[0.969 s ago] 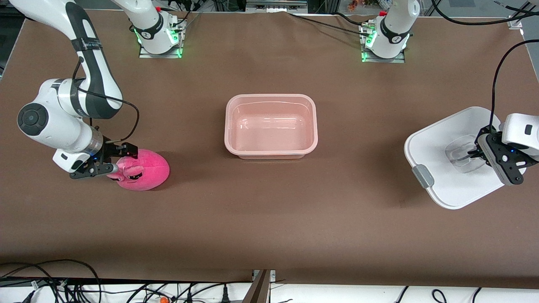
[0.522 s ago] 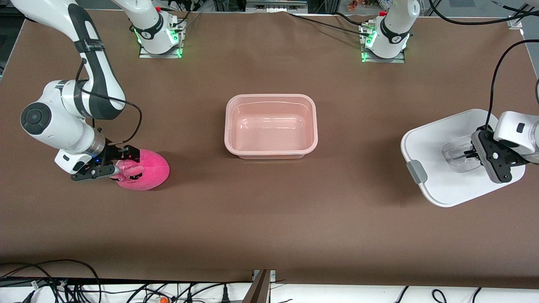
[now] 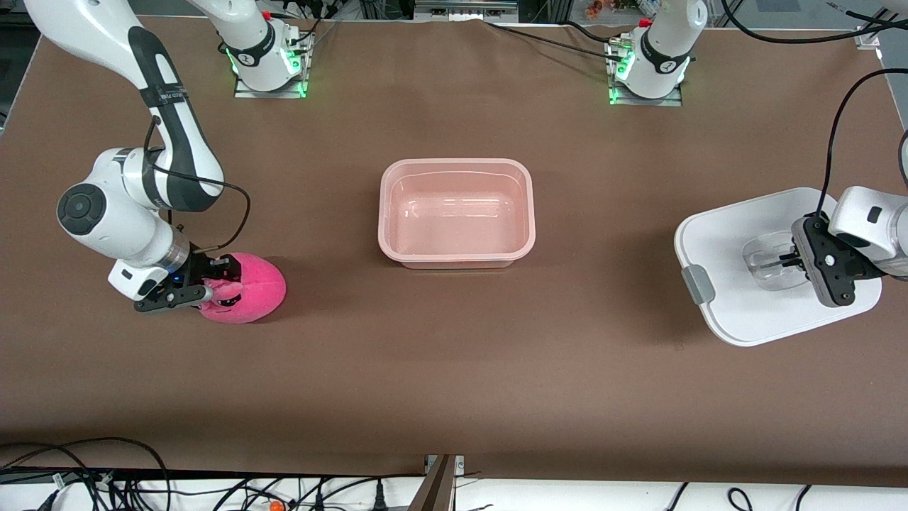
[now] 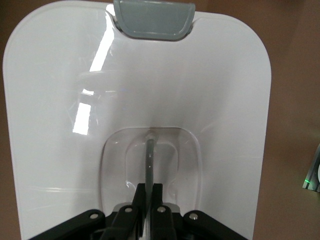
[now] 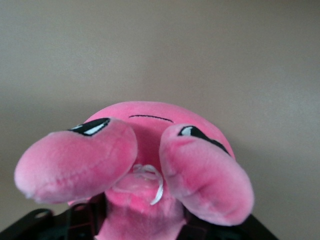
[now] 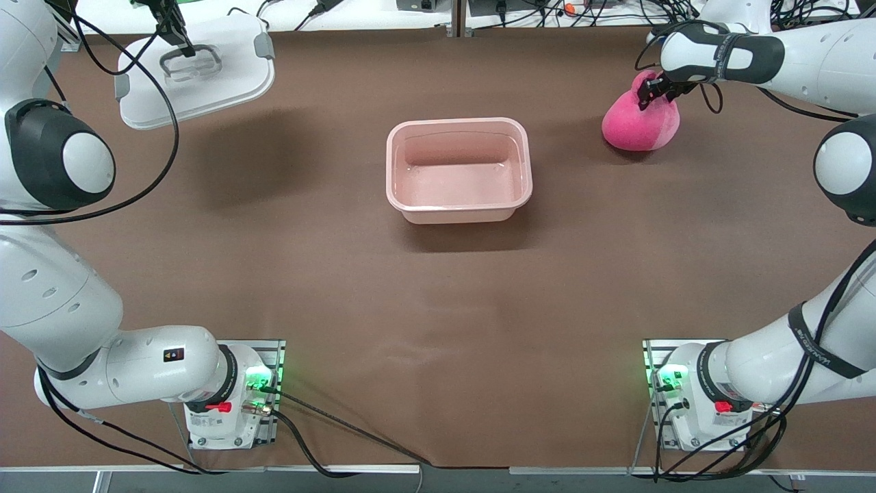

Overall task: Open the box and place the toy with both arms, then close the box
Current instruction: 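Reach the right gripper to the pink plush toy and grasp it, then lift the plush toy with the right gripper and carry it over the box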

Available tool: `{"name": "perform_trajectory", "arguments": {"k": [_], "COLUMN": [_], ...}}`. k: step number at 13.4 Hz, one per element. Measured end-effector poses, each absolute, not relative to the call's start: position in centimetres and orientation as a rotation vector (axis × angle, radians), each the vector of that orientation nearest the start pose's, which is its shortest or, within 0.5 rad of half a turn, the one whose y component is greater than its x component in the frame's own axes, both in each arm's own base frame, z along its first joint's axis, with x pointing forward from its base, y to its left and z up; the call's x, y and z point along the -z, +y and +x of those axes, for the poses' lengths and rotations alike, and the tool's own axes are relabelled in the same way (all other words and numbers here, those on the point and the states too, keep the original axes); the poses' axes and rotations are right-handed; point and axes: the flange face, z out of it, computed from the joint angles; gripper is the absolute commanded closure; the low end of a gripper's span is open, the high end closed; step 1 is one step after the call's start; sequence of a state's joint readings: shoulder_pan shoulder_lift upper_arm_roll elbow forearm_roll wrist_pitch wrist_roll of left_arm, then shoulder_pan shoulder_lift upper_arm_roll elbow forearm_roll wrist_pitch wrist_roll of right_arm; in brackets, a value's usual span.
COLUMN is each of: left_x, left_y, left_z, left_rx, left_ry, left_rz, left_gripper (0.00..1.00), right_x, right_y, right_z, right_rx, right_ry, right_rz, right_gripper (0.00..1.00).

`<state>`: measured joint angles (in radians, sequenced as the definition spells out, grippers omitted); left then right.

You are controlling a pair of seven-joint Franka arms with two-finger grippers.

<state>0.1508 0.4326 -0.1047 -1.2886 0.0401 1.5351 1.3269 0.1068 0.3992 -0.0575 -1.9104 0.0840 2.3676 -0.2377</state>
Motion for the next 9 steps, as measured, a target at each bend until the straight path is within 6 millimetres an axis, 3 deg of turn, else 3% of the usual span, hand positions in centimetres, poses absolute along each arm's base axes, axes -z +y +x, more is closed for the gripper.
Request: {"name": "perform_trajectory", "arguments": {"k": [6,9], "left_x": [-48.7,-48.7], "left_y": [4.8,4.8], "left_z": [66.5,66.5], "left_rx": [-0.226,-0.226], "left_ry": [1.965,1.969], "left_rz": [-2.596,-2.593], "left_gripper": [1.00,1.00], "right_x": [-30.1,-33.1], "right_y": [4.0,6.4], "right_z": [63.2,63.4], "right_rx": [0.037,-0.073], "right_ry": [-0.387,-0.453], "right_rz": [-3.074,-3.039], "right_gripper": [1.00,1.00]}}
